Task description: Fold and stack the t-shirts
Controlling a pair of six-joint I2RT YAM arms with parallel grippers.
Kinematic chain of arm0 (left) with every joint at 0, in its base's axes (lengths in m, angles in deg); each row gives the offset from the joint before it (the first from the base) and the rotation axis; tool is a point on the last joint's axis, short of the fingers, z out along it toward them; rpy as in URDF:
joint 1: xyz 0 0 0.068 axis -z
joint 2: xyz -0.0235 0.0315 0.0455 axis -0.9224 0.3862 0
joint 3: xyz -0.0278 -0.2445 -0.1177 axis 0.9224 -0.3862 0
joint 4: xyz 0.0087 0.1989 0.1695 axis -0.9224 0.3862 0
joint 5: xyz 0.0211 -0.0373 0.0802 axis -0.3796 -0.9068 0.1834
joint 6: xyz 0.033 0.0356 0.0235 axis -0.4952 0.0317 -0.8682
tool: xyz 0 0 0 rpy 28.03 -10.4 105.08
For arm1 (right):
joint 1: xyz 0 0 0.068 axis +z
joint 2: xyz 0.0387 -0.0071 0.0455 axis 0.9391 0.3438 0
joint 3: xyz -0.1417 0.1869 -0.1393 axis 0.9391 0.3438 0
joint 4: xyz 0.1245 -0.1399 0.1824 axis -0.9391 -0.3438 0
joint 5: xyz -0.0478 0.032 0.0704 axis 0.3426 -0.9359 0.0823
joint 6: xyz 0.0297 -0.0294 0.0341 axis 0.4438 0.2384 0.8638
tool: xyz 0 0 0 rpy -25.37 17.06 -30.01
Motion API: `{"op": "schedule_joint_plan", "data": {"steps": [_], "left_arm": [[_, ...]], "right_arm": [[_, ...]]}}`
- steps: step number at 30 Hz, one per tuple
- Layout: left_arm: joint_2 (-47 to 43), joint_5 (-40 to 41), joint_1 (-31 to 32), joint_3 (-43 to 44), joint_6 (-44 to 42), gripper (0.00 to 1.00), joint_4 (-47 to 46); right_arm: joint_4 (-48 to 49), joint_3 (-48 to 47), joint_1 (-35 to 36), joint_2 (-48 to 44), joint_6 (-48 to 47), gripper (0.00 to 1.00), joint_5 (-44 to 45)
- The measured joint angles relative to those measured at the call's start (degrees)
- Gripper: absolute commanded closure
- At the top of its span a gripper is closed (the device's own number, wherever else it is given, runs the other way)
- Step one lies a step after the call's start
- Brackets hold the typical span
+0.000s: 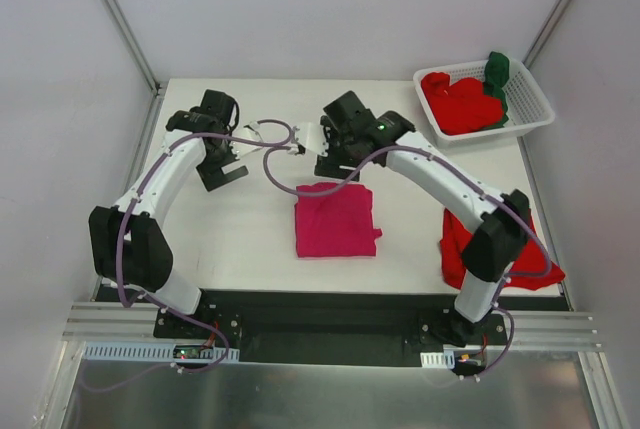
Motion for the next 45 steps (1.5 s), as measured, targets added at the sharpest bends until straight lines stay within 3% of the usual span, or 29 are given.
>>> {"op": "schedule_joint_plan", "data": {"steps": [9,14,18,26,34,45], "left_arm": [[3.0,-4.0,5.4,5.8,4.1,0.01,0.8],[11.7,-10.5,8.9,17.9,9.4,0.01,5.1],[17.4,-15.1,11.6,24.2,13.3,0.01,6.1],[22.6,-24.8,18.8,24.4,18.1,0.01,9.4],[24.5,-31.9,23.2,24.4,20.0,0.01,11.4],[37.2,-31.0,23.1,27.8,20.5,0.02,9.5]], "right_arm": [[-15.8,5.3,-1.7,-7.4,1.1,0.10,-18.6],[-20.4,16.2,-2.4,-8.6,-0.9,0.00,-24.4],[-23.2,21.4,-2.4,-11.1,-2.7,0.00,-26.4],[-24.5,21.6,-3.5,-17.3,-3.4,0.00,-29.0],[-24.0,21.5,-3.5,-17.1,-2.5,0.00,-30.7],[-24.6,19.5,-3.5,-16.9,-1.2,0.00,-34.4]]}}
